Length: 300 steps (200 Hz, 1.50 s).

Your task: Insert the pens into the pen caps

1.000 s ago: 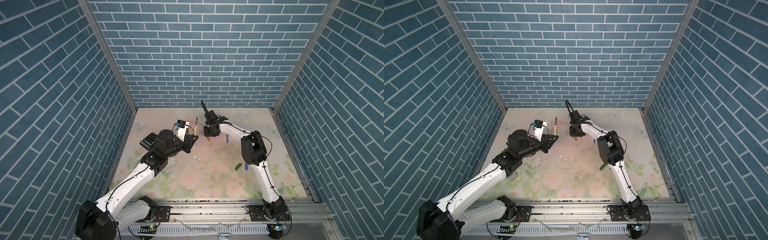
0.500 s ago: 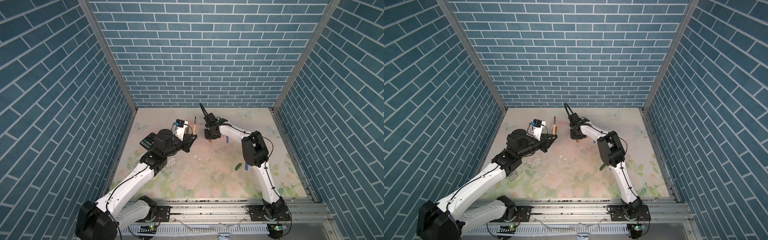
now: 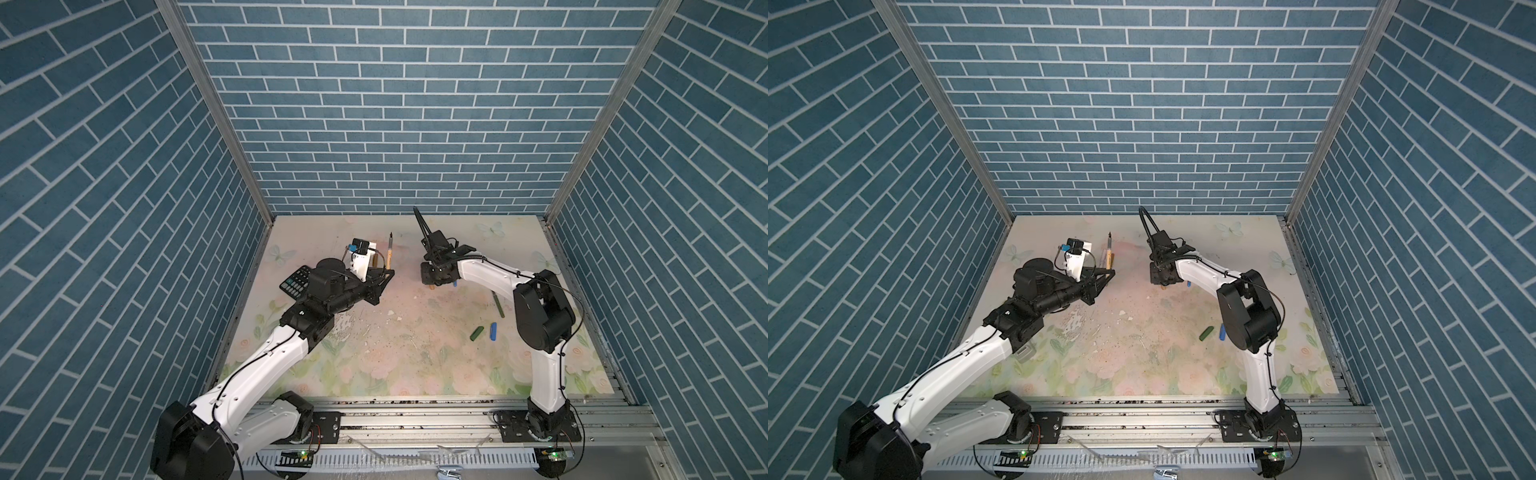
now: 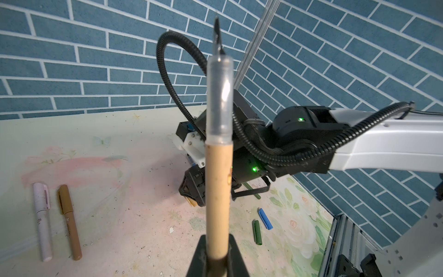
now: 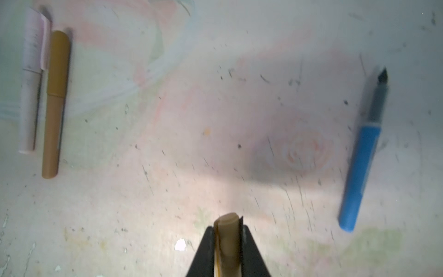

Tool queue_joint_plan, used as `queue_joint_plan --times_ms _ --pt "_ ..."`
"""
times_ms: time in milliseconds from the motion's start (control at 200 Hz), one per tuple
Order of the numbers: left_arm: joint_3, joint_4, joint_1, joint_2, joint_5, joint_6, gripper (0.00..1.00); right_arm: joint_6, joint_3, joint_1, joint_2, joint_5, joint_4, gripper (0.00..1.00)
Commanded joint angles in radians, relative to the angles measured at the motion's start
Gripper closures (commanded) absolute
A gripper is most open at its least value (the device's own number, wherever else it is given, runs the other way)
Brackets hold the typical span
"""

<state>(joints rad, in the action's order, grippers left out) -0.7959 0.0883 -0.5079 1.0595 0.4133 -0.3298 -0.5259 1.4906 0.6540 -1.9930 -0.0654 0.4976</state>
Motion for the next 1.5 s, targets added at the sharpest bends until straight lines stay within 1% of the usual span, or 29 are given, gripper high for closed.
queue_joint_plan --times_ms 0,70,160,305,370,470,565,715,900,1075,1155,1260,1310,1495 --pt "-0.004 0.032 0.005 -0.006 0.02 -0.008 1.0 -0.073 -0.151 0.005 0.095 0.003 -0.05 0.81" --pt "-0.005 0.037 0.004 0.0 0.025 -0.012 1.0 -0.094 -0.242 0.01 0.142 0.021 -0.073 0.81" --pt "-0.005 0.042 0.005 0.008 0.034 -0.018 1.0 -0.108 -0.329 0.013 0.19 0.015 -0.088 0.81" --pt "-0.006 0.045 0.005 0.014 0.039 -0.023 1.0 -0.111 -0.397 0.013 0.222 0.014 -0.105 0.81" --pt "-0.005 0.046 0.005 0.016 0.039 -0.023 1.0 -0.109 -0.396 0.013 0.22 0.015 -0.099 0.8" --pt "-0.005 0.046 0.005 0.019 0.039 -0.025 1.0 -0.096 -0.384 0.013 0.221 0.032 -0.084 0.76" --pt "-0.006 0.045 0.005 0.02 0.042 -0.025 1.0 -0.086 -0.372 0.012 0.244 0.03 -0.059 0.73" --pt "-0.008 0.047 0.005 0.021 0.05 -0.029 1.0 -0.079 -0.365 0.009 0.275 0.059 -0.027 0.7" --pt "-0.008 0.049 0.003 0.011 0.059 -0.035 1.0 -0.069 -0.384 -0.003 0.316 0.079 0.002 0.7" --pt "-0.007 0.056 -0.004 0.014 0.071 -0.043 1.0 -0.032 -0.413 -0.039 0.347 0.108 0.022 0.76" --pt "-0.009 0.059 -0.008 0.018 0.079 -0.047 1.0 0.002 -0.418 -0.053 0.343 0.136 0.036 0.76" --pt "-0.01 0.063 -0.012 0.018 0.086 -0.048 1.0 0.035 -0.425 -0.062 0.323 0.14 0.057 0.76" --pt "-0.011 0.063 -0.015 0.019 0.088 -0.048 1.0 0.042 -0.429 -0.066 0.317 0.141 0.06 0.75" --pt "-0.011 0.065 -0.027 0.028 0.096 -0.048 1.0 0.044 -0.449 -0.075 0.289 0.147 0.038 0.74"
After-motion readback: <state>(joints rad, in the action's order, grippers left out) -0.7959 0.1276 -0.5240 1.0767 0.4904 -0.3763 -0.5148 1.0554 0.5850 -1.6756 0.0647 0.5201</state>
